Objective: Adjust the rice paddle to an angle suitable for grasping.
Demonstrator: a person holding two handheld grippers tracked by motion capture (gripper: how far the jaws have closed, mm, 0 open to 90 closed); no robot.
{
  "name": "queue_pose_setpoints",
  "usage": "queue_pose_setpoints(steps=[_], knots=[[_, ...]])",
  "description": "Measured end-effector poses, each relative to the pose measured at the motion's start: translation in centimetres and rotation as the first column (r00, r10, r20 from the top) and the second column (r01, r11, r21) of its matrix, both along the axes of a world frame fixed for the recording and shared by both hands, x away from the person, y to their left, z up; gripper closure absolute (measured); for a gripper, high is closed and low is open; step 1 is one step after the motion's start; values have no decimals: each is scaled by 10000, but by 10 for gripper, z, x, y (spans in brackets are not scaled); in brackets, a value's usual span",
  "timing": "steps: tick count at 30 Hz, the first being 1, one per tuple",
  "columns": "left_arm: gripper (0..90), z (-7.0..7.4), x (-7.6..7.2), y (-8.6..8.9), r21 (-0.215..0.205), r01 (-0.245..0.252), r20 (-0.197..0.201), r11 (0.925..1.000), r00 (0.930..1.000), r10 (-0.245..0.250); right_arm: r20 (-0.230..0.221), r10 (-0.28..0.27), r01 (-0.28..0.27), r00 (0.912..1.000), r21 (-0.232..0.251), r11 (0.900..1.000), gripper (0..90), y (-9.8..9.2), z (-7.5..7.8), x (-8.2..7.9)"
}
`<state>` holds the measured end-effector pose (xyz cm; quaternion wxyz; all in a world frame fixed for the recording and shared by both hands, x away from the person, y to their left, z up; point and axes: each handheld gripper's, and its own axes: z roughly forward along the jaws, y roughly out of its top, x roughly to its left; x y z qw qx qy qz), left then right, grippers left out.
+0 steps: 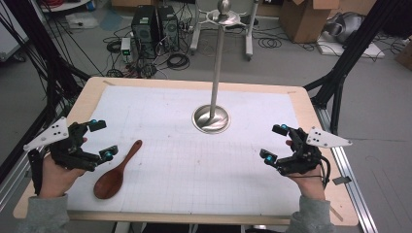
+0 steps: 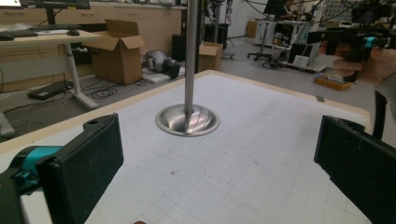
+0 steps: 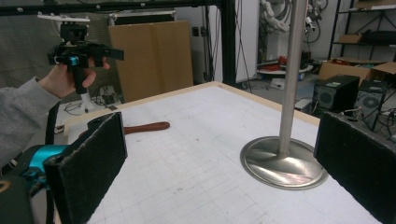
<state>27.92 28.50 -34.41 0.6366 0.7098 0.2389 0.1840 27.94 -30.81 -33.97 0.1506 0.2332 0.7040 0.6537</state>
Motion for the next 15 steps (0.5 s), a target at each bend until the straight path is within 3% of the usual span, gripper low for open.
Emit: queue_pose_setpoints(steps=[3,5,10,11,13,15], knots=[[17,-2,1,-1,202,-31,103,9998,9999,29,196,218,-220,9996,59,9997,14,0,0,-2],[21,-3,2,-3,713,-141,254,9974,9996,123,324,300,-300,9990,17,9995,14,0,1,-2],[167,-6,2,-6,1294,-404,362,9908,9987,360,166,247,-246,9996,-88,9997,14,2,0,-2],[220,-9,1,-8,1653,-662,522,9840,9969,583,206,283,-281,9994,-115,9995,14,2,-1,-1],[316,-11,2,-9,1722,-729,498,9824,9966,652,215,347,-344,9992,-162,9993,14,3,-1,0],[414,-17,7,-12,2362,-1268,80,9634,9917,1286,302,517,-509,9982,-270,9983,14,4,-1,-1]])
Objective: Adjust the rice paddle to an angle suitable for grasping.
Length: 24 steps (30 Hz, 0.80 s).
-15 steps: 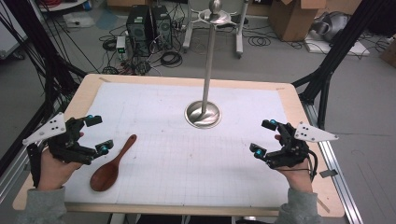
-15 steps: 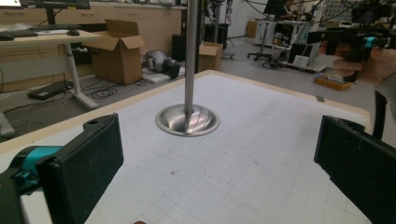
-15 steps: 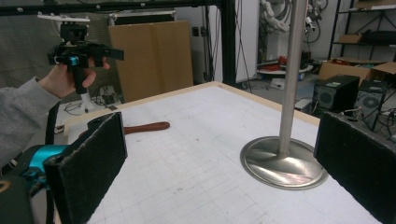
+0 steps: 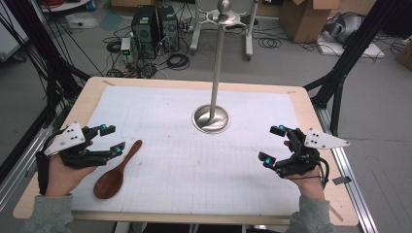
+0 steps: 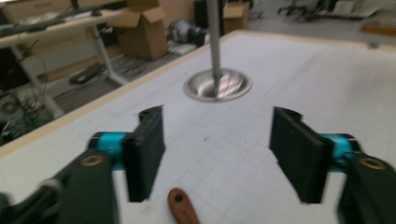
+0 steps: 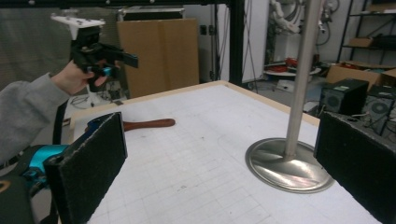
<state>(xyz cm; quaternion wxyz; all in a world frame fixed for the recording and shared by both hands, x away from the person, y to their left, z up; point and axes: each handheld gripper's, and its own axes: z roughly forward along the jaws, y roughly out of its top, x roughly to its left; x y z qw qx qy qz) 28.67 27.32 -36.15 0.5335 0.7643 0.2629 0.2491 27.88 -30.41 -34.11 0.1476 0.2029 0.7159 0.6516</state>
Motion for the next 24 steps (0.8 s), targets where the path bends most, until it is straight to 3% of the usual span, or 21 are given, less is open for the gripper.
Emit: queue_pose_setpoints(steps=[1,2,6,11,15,16,24], knots=[[422,0,0,0,0,0,0,10000,10000,0,0,0,0,10000,0,10000,14,0,0,0],[445,-6,4,-1,176,-62,-347,9998,9994,68,93,178,-177,9998,-38,9998,14,2,0,-1],[562,-15,9,0,381,-177,-889,9991,9958,211,97,267,-265,9996,-143,9995,14,3,0,-1],[713,-25,14,4,256,-161,-1272,9995,9917,193,-16,305,-305,9995,-246,9992,18,3,-2,-1],[828,-37,19,7,358,-210,-1732,9991,9845,269,-46,394,-395,9992,-384,9985,19,3,-4,0],[861,-43,21,8,333,-275,-2016,9991,9789,336,-12,407,-407,9992,-381,9984,19,4,-4,0],[895,-62,29,13,768,-351,-2633,9964,9632,542,-61,453,-456,9990,-502,9977,19,5,-5,0]])
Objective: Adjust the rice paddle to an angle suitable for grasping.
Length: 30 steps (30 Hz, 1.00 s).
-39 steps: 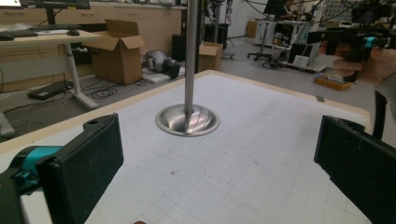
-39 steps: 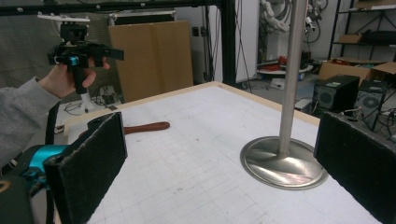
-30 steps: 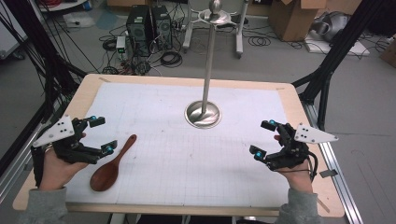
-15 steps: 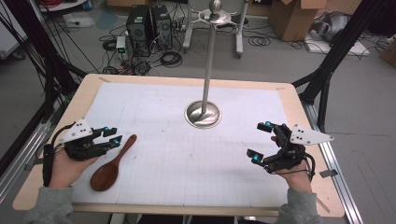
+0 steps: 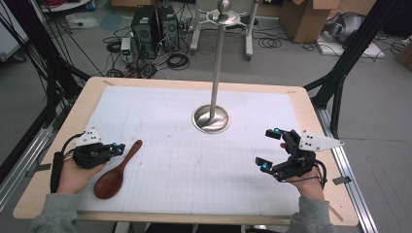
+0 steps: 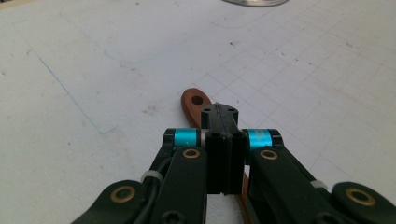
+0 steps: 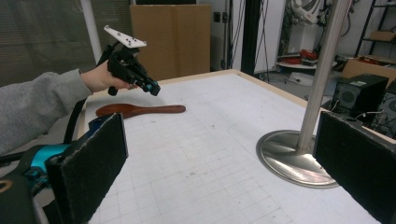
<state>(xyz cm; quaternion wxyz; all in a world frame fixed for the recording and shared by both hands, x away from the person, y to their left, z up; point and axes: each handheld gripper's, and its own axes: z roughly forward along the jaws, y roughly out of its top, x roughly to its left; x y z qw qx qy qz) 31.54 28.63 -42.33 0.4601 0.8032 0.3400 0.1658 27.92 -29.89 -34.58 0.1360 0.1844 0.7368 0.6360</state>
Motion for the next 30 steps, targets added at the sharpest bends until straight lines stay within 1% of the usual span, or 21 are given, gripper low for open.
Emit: queue_pose_setpoints(steps=[1,4,5,8,9,11,12,13,14,15,16,18,19,21,22,25,30], knots=[[895,-1,1,0,44,-26,-41,10000,10000,26,-58,0,0,10000,-18,10000,19,0,0,0],[895,-4,3,0,142,-42,-198,9999,9998,45,-22,3,-3,10000,-75,10000,19,0,0,0],[895,-5,3,0,154,-60,-268,9999,9996,64,-67,17,-18,10000,-65,10000,19,0,0,-1],[895,-9,5,0,203,-106,-448,9997,9989,115,33,19,-19,10000,-83,10000,19,1,0,-1],[895,-10,6,-1,173,-151,-516,9997,9985,160,-8,9,-9,10000,-101,9999,19,1,0,-1],[895,-11,7,0,237,-134,-598,9996,9981,148,-72,5,-6,10000,-159,9999,19,1,0,-1],[895,-12,7,1,205,-181,-619,9996,9979,194,-23,5,-5,10000,-192,9998,19,2,-1,0],[895,-12,7,1,205,-181,-619,9996,9979,194,-67,15,-17,10000,-259,9997,19,2,-1,0],[895,-13,8,2,215,-232,-755,9995,9968,248,-90,6,-9,10000,-328,9995,19,2,-1,0],[894,-13,8,2,215,-232,-755,9995,9968,248,-90,6,-9,10000,-328,9995,19,2,-1,0],[895,-16,9,2,276,-292,-886,9992,9956,316,-95,4,-8,10000,-352,9994,19,2,-2,0],[895,-17,10,1,317,-292,-960,9991,9949,321,-93,3,-6,10000,-363,9993,19,2,-2,0],[895,-17,10,0,405,-273,-992,9988,9946,312,-2,22,-22,10000,-357,9994,19,3,-2,1],[894,-19,11,-3,385,-237,-1046,9990,9941,276,-40,12,-14,10000,-354,9994,19,2,-1,0],[894,-20,11,-3,492,-175,-1077,9986,9939,227,-56,19,-21,10000,-388,9992,19,2,-1,-1],[894,-21,12,-6,616,-92,-1153,9981,9932,162,35,40,-38,10000,-396,9992,19,3,-1,0],[894,-22,13,-5,577,-87,-1243,9983,9921,159,67,10,-7,10000,-457,9990,19,3,-1,-1]])
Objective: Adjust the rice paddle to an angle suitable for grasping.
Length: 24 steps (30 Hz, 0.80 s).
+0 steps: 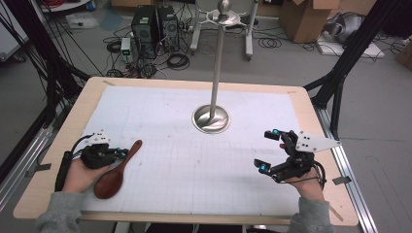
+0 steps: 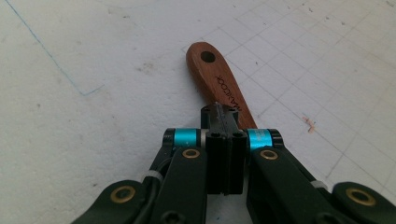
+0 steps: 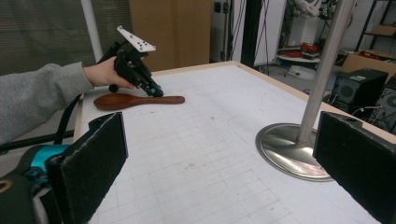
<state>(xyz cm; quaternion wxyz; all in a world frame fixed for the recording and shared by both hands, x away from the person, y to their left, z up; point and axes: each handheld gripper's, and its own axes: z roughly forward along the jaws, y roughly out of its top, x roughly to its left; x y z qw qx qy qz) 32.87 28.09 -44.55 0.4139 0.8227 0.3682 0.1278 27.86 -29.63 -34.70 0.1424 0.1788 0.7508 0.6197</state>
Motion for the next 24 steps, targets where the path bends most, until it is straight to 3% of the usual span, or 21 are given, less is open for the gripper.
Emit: queue_pose_setpoints(steps=[6,14,24], knots=[[894,1,0,-3,92,-40,76,9999,10000,39,-57,-196,195,9998,-127,9997,19,-1,0,0],[894,2,2,-14,201,359,-33,9992,9994,-358,-58,-225,224,9997,-205,9995,19,-2,-1,-3],[896,6,4,-18,340,480,-223,9983,9986,-473,-144,-344,340,9993,-327,9989,19,-5,-2,-4]])
